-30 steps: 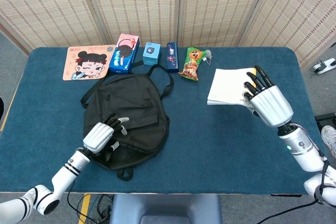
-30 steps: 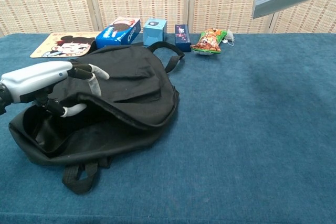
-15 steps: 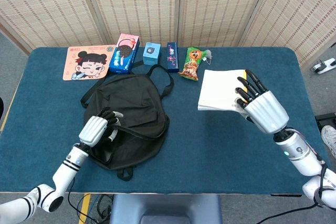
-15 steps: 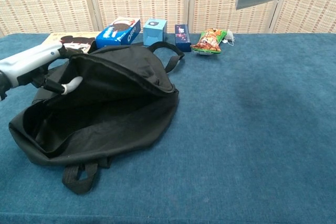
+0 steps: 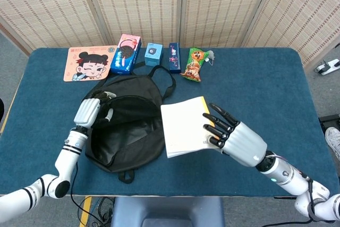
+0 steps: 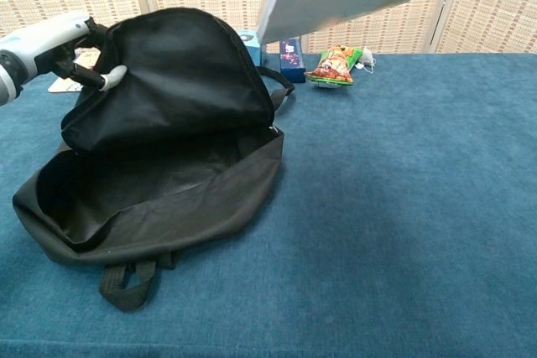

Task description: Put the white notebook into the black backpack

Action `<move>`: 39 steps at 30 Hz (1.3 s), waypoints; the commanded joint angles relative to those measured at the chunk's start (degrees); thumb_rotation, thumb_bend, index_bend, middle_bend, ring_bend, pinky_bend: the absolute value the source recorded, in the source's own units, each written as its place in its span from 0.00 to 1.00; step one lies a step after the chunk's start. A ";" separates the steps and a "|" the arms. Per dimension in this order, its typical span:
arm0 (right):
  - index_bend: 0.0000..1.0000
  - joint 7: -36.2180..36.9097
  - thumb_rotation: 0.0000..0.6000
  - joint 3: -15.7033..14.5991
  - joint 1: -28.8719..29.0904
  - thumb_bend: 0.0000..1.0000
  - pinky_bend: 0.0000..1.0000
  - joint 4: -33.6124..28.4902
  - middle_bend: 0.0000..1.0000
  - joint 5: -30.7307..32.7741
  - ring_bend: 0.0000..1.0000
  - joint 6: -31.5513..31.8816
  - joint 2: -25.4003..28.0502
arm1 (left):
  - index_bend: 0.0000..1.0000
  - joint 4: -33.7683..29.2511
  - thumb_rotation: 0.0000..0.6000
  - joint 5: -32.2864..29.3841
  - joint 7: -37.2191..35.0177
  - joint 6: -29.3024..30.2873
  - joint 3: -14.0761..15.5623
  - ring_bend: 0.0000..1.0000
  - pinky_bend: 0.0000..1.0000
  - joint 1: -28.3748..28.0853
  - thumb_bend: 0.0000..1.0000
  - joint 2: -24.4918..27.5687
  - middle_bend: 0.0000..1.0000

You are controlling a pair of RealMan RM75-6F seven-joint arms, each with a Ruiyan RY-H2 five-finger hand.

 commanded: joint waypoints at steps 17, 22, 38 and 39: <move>0.68 4.31 1.00 0.29 10.03 0.48 0.08 5.07 0.46 -0.30 0.23 -13.78 -14.93 | 0.68 -2.53 1.00 -15.72 8.19 -6.69 -4.50 0.31 0.11 -3.89 0.53 3.11 0.28; 0.68 4.38 1.00 0.98 12.72 0.48 0.08 10.70 0.47 1.42 0.23 -16.81 -20.66 | 0.68 -4.03 1.00 -17.51 9.16 -6.67 -4.51 0.31 0.11 -4.12 0.53 3.85 0.28; 0.68 6.30 1.00 0.90 20.46 0.48 0.06 28.73 0.52 3.70 0.24 -20.73 -34.18 | 0.68 -7.48 1.00 -20.46 11.75 -5.47 -3.56 0.31 0.11 -4.18 0.53 5.80 0.28; 0.68 6.35 1.00 0.82 20.91 0.48 0.06 29.83 0.52 3.91 0.24 -20.99 -34.81 | 0.68 -7.78 1.00 -20.78 12.00 -5.55 -3.49 0.31 0.11 -4.23 0.53 6.04 0.28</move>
